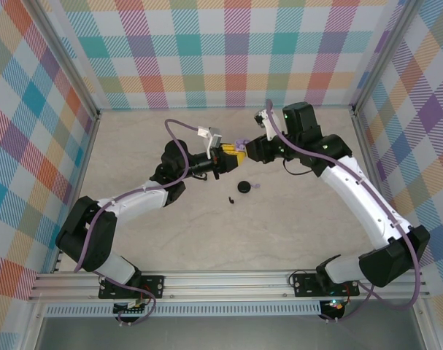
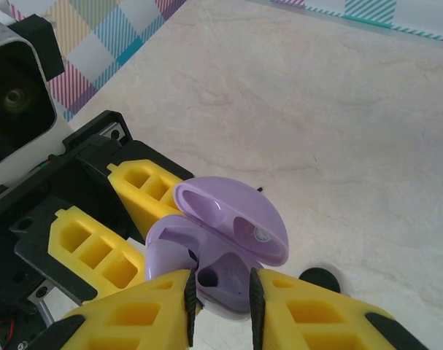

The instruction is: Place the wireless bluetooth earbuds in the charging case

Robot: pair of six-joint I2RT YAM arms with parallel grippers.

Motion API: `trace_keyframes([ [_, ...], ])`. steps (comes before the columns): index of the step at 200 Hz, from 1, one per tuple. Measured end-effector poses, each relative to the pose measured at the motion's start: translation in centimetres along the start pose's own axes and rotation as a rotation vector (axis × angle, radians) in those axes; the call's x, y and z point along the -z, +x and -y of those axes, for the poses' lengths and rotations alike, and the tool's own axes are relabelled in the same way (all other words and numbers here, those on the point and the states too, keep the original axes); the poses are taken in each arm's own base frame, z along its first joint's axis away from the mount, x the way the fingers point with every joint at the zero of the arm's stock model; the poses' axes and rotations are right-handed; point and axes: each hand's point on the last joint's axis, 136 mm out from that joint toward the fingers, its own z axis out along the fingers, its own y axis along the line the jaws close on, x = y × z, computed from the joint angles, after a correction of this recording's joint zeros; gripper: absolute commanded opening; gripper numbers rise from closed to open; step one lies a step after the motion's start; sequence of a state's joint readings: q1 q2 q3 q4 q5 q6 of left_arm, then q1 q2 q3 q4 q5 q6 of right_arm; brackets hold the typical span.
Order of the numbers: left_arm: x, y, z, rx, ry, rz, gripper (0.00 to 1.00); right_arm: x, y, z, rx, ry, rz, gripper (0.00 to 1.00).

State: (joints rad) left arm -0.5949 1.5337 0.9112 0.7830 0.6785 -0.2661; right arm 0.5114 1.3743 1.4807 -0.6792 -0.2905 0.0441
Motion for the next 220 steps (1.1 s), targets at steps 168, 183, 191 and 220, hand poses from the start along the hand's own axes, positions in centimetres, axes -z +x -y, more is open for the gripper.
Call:
trace_keyframes([
  [168,-0.2,0.0,0.4,-0.006,0.014,-0.012,0.00,1.8,-0.5,0.4,0.001,0.066,0.041,0.48],
  [183,0.0,-0.2,0.2,0.002,0.015,-0.006,0.00,3.2,-0.5,0.8,0.004,0.108,0.070,0.48],
  [191,0.1,-0.4,0.2,0.001,0.022,-0.001,0.00,3.8,-0.5,1.2,-0.002,0.129,0.084,0.49],
  [220,0.6,-0.8,0.0,0.006,0.042,0.003,0.00,5.1,0.1,3.9,-0.056,0.218,0.100,0.50],
])
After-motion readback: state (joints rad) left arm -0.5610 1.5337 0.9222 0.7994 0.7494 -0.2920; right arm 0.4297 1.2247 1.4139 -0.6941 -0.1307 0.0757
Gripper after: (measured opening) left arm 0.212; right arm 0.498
